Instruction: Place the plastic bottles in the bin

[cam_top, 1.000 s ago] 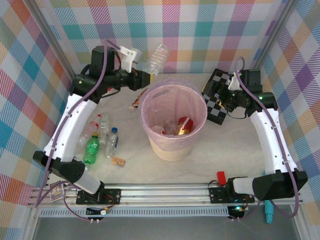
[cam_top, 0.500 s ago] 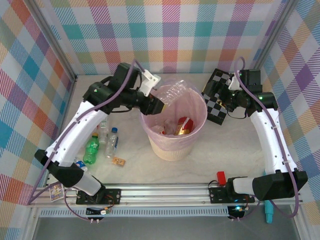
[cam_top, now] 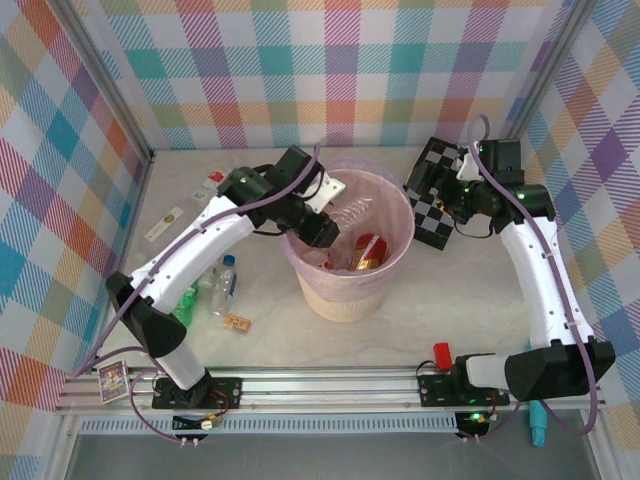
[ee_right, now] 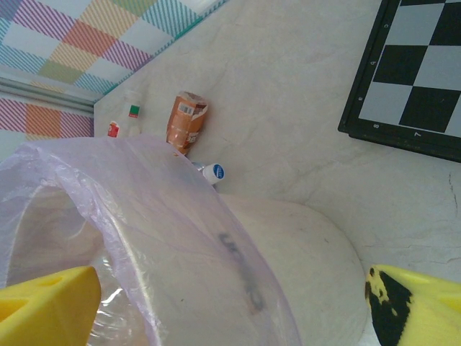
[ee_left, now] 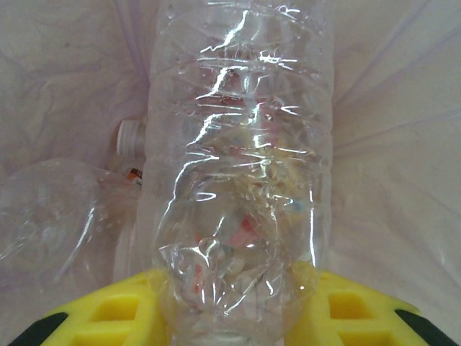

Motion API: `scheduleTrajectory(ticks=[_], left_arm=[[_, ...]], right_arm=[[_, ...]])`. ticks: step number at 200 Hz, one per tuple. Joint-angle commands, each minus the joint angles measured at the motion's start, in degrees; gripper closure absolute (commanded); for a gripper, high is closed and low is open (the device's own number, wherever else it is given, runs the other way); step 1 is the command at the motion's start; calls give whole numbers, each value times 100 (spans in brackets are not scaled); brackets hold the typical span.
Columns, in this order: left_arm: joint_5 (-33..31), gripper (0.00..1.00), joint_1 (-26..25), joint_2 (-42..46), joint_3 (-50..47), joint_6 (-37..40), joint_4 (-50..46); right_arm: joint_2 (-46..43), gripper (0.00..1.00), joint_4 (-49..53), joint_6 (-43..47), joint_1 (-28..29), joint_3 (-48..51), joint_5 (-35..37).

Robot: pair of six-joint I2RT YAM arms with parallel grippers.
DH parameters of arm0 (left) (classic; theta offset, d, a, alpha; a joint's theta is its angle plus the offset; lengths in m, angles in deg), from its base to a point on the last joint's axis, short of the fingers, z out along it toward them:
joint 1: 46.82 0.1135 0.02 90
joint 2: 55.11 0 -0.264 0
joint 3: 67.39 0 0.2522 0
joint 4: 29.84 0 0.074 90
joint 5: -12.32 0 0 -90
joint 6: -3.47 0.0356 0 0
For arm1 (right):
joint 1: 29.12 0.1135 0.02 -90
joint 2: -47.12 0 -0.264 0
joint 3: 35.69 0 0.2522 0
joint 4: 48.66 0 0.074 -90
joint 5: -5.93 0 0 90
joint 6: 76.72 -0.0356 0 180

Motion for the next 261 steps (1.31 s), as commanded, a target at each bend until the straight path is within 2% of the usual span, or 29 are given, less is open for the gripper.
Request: scheduleTrajectory(ticks=[1, 77, 130, 144, 176, 198, 235, 261], left_arm=[[-286, 69, -212, -177, 40, -25, -171], [-463, 68, -414, -655, -536, -263, 210], [-253, 61, -534, -974, -840, -473, 598], [-270, 57, -540, -942, -822, -472, 605], [-101, 31, -536, -830, -626, -430, 593], [-59, 19, -534, -766, -436, -382, 508], [87, 7, -538, -326, -282, -424, 770], [55, 6, -534, -64, 25, -372, 776]], right_arm=[[-47, 6, -78, 85, -38, 98, 7], [-21, 6, -145, 29, -38, 189, -54], [-30, 5, -190, -1, -33, 260, -155], [-30, 5, -173, 11, -38, 247, -128], [10, 5, -192, 15, -42, 231, -184], [4, 5, -225, -19, -35, 251, -219], [14, 5, -212, 9, -38, 224, -212], [32, 5, -247, -7, -38, 225, -250]])
